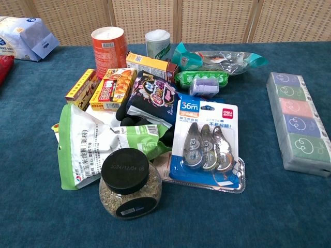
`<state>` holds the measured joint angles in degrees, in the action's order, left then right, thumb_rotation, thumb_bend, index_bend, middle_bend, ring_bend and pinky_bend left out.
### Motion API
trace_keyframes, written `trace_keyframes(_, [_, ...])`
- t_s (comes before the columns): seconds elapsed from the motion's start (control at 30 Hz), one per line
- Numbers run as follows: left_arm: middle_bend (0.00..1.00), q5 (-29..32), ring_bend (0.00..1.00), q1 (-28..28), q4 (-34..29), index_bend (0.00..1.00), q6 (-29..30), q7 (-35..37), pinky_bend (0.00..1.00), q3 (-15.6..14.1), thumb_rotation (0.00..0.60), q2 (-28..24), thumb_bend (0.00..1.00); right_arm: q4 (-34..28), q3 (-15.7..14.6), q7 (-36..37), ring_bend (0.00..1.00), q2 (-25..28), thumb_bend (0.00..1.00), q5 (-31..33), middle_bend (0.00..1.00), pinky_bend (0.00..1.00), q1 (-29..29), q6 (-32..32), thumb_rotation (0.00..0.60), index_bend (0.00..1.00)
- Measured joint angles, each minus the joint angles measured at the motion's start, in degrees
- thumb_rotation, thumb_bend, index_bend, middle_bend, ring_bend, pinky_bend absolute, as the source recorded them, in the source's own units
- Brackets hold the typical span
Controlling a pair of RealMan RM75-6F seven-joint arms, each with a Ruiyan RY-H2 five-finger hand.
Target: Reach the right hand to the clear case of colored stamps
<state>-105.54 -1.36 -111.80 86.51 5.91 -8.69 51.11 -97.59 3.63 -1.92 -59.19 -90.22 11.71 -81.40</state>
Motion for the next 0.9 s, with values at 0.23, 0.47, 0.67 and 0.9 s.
trace_keyframes(0.23, [0.00, -0.02, 0.00, -0.22, -0.05, 0.00, -0.27, -0.28, 0.00, -0.08, 0.600, 0.21, 0.26, 1.14, -0.36, 0.05, 0.00, -0.94, 0.13, 0.04, 0.00, 0.00, -0.02, 0.58, 0.600, 0.00])
trace_keyframes(0.47, [0.00, -0.30, 0.00, -0.57, -0.53, 0.00, 0.03, -0.35, 0.00, 0.12, 0.600, -0.64, 0.26, 2.17, -0.51, -1.36, 0.00, -1.41, 0.13, -0.85, 0.00, 0.00, 0.48, 1.05, 0.600, 0.00])
trace_keyframes(0.67, [0.00, -1.10, 0.00, -1.02, -1.51, 0.00, 0.20, -0.51, 0.00, 0.28, 0.600, -1.58, 0.26, 6.07, -1.39, -4.53, 0.00, -3.68, 0.13, -2.52, 0.00, 0.00, 2.29, 4.39, 0.600, 0.00])
trace_keyframes(0.9, [0.00, -1.82, 0.00, -0.80, -2.51, 0.00, 0.66, -1.35, 0.00, -0.08, 0.600, -2.68, 0.26, 9.59, -2.73, -6.10, 0.00, -6.11, 0.15, -3.17, 0.00, 0.00, 4.25, 8.82, 0.600, 0.00])
